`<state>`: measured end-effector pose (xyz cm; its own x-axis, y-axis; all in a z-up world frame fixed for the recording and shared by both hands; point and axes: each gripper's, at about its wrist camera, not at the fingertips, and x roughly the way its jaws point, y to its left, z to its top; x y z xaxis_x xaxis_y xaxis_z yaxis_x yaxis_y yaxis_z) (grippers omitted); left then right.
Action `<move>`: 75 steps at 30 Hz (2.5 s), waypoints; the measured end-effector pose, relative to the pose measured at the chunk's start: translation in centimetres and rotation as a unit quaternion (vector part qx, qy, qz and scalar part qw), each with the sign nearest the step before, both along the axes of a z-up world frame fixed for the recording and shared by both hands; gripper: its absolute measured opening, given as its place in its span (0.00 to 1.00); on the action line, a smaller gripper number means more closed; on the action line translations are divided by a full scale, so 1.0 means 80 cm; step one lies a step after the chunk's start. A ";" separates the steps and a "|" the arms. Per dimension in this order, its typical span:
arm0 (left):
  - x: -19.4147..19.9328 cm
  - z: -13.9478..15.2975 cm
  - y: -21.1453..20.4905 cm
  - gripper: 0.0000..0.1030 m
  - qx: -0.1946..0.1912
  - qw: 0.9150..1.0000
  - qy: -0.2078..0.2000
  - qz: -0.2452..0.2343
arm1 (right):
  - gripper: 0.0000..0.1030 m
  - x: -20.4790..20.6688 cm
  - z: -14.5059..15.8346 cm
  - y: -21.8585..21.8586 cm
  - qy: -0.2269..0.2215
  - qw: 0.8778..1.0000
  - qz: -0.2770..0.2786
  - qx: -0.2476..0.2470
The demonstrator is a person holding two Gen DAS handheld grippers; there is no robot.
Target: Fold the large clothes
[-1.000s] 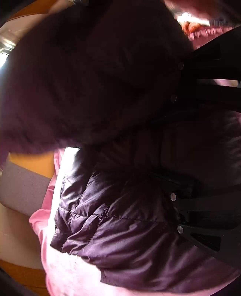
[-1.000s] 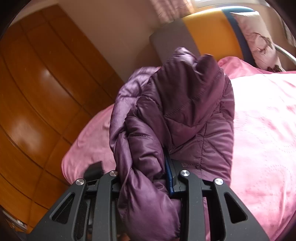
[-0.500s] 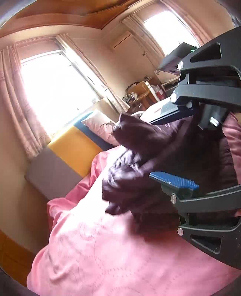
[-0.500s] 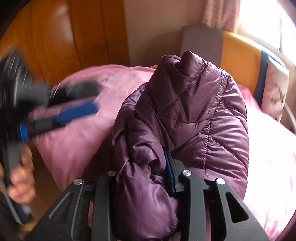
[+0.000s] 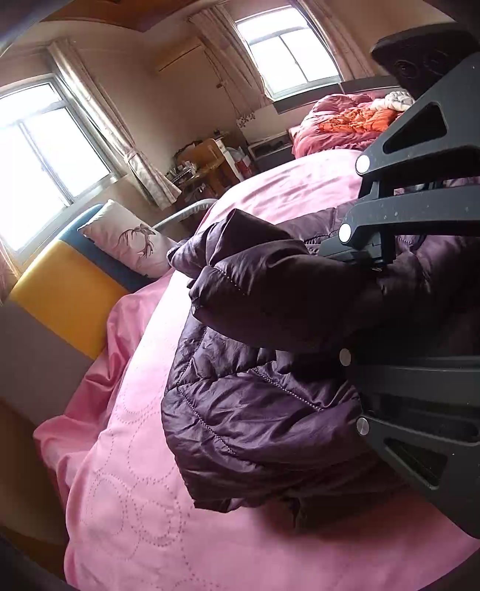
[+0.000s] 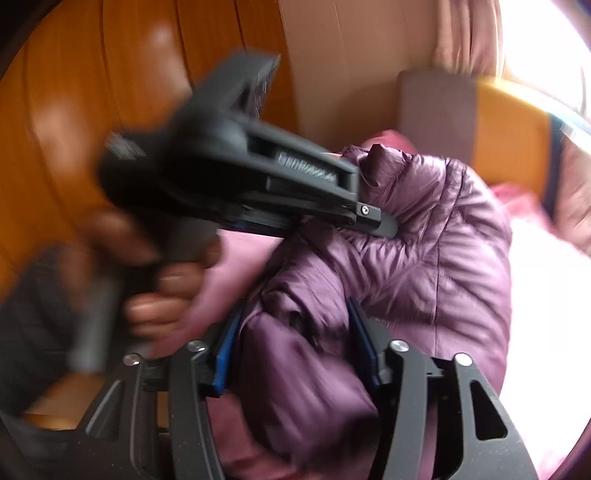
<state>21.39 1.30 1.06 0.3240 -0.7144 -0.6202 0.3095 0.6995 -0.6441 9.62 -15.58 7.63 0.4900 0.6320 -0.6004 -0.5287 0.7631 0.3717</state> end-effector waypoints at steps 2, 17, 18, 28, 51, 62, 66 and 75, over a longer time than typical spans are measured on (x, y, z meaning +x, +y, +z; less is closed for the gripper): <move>0.000 0.001 0.004 0.20 0.001 1.000 0.001 0.000 | 0.57 -0.010 0.011 -0.042 0.005 0.999 0.001 0.042; -0.011 -0.006 0.056 0.17 0.078 0.995 0.046 0.030 | 0.53 -0.026 -0.054 -0.056 0.023 0.998 -0.016 -0.061; -0.011 -0.011 0.066 0.18 0.092 0.993 0.058 0.044 | 0.53 -0.028 -0.059 -0.045 0.021 0.997 -0.013 -0.073; -0.028 -0.082 0.100 0.42 0.170 0.971 0.064 0.154 | 0.53 -0.041 -0.106 0.010 -0.034 0.984 0.011 -0.173; -0.083 -0.052 0.069 0.45 0.239 0.947 -0.080 0.200 | 0.80 0.183 -0.049 -0.055 0.058 0.989 -0.114 -0.075; -0.091 -0.060 0.068 0.45 0.244 0.941 -0.099 0.215 | 0.91 0.200 -0.106 0.006 0.064 0.983 -0.100 -0.137; -0.093 -0.063 0.070 0.47 0.249 0.936 -0.100 0.228 | 0.94 0.210 -0.121 0.016 0.077 0.982 -0.095 -0.143; -0.099 -0.063 0.075 0.61 0.264 0.928 -0.101 0.241 | 0.98 0.197 -0.097 -0.005 0.081 0.990 -0.080 -0.085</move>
<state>13.50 7.31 -3.96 0.6750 -0.0690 -0.7346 -0.0446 0.9900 -0.1340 25.39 -16.02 -0.15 0.4652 0.4376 -0.7695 -0.3401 0.8909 0.3011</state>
